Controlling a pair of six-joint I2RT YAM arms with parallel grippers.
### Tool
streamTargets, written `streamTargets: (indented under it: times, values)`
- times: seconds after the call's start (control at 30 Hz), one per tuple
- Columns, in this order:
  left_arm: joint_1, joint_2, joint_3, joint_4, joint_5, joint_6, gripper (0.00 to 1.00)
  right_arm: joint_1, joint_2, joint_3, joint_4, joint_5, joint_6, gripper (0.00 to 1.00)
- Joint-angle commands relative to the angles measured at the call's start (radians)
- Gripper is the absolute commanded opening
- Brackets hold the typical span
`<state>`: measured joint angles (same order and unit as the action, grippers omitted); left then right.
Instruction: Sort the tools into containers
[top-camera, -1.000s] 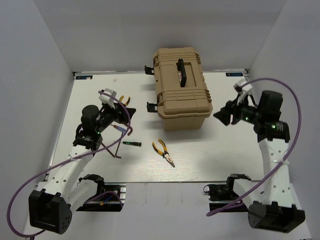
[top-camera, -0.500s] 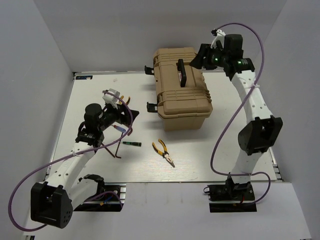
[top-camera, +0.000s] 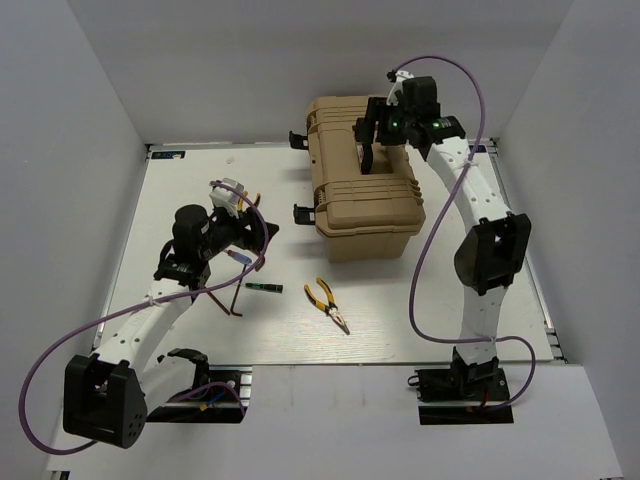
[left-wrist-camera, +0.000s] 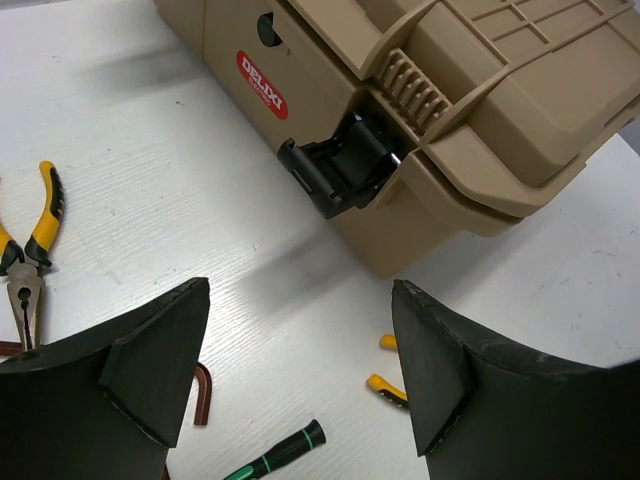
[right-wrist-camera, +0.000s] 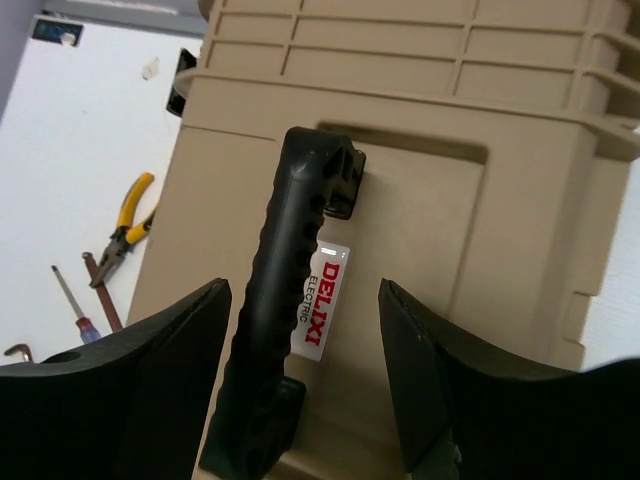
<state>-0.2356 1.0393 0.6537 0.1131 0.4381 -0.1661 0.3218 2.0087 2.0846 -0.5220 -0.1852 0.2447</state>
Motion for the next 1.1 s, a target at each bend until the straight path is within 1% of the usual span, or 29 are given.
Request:
streamTargets:
  times: [0.0,0.03,0.13,0.2,0.27,0.33,0.37,0.4,0.47,0.5,0.57,0.6,0.8,1.07]
  values:
    - [0.004,-0.007,0.035,-0.001,0.014,0.019,0.84,0.032,0.013,0.048,0.020,0.073,-0.028,0.67]
    - [0.004,-0.007,0.035,-0.001,0.014,0.019,0.84,0.046,0.018,0.049,0.017,0.078,-0.039,0.67]
    - [0.004,-0.007,0.035,-0.010,0.014,0.019,0.84,0.074,0.028,0.048,0.014,0.154,-0.071,0.67]
    - [0.004,-0.007,0.035,-0.010,0.014,0.019,0.84,0.103,0.030,0.040,0.019,0.222,-0.093,0.66]
    - [0.004,-0.007,0.035,-0.010,0.014,0.019,0.84,0.140,0.032,0.032,0.019,0.272,-0.134,0.62]
    - [0.004,-0.007,0.035,-0.010,0.014,0.019,0.84,0.155,0.036,0.031,0.014,0.335,-0.174,0.51]
    - [0.004,-0.007,0.035,-0.010,0.024,0.019,0.84,0.175,0.036,0.032,0.016,0.395,-0.183,0.46]
    - [0.004,-0.007,0.035,-0.010,0.024,0.019,0.84,0.178,0.035,0.032,0.017,0.411,-0.185,0.34]
    - [0.004,-0.007,0.035,-0.010,0.024,0.019,0.84,0.192,0.033,0.035,0.017,0.456,-0.194,0.27]
    - [0.004,-0.007,0.035,-0.010,0.024,0.019,0.84,0.198,0.033,0.038,0.017,0.463,-0.194,0.20]
    - [0.004,-0.007,0.035,-0.001,0.024,0.019,0.84,0.203,0.032,0.045,0.017,0.493,-0.199,0.10]
    - [0.004,-0.007,0.035,-0.001,0.033,0.019,0.84,0.206,0.030,0.046,0.020,0.497,-0.199,0.00]
    - [0.004,0.004,0.035,0.019,0.033,-0.003,0.84,0.203,0.013,0.094,0.014,0.463,-0.150,0.00]
    - [0.004,0.109,0.076,0.115,0.099,-0.121,0.81,0.192,-0.034,0.201,-0.019,0.411,-0.038,0.00]
